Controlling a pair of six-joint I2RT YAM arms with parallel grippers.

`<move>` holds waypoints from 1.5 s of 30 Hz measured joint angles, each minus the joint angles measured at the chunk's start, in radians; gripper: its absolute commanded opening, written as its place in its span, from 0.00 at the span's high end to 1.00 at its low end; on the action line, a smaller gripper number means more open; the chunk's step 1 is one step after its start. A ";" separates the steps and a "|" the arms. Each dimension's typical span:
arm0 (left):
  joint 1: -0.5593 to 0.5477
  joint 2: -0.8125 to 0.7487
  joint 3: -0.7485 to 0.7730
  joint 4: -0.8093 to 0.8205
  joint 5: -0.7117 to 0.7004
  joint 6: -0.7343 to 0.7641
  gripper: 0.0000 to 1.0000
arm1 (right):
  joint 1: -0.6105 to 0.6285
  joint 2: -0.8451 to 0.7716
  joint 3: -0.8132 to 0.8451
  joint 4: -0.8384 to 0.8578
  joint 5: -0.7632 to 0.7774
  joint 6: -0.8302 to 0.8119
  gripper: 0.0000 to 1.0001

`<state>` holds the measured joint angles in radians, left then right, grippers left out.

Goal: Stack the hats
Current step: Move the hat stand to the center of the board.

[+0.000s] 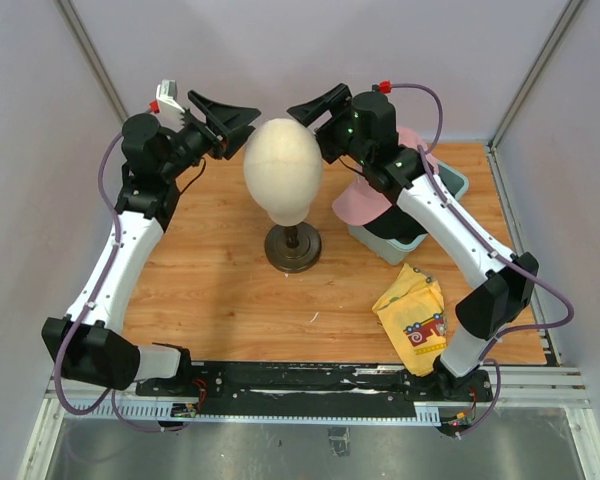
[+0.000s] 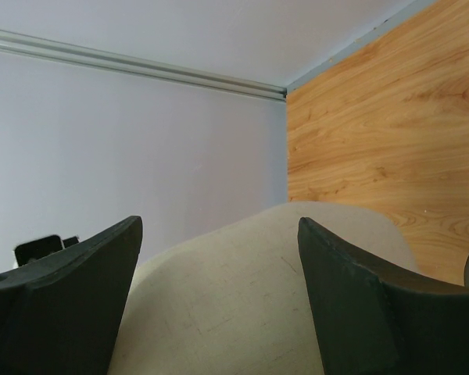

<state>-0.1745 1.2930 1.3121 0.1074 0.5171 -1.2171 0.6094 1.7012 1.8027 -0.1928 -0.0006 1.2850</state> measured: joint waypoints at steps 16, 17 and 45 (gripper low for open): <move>-0.019 0.056 0.154 -0.061 0.144 0.029 0.24 | 0.045 -0.016 -0.028 -0.038 -0.045 0.063 0.19; -0.019 0.056 0.154 -0.064 0.148 0.032 0.24 | 0.045 -0.022 -0.036 -0.039 -0.044 0.066 0.19; 0.067 -0.107 0.074 -0.281 -0.055 0.153 0.23 | 0.098 -0.196 -0.096 -0.125 0.119 -0.110 0.18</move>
<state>-0.1078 1.1858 1.3857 -0.1734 0.4618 -1.0637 0.7074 1.5055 1.7065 -0.3176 0.1184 1.1751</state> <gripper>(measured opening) 0.769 0.820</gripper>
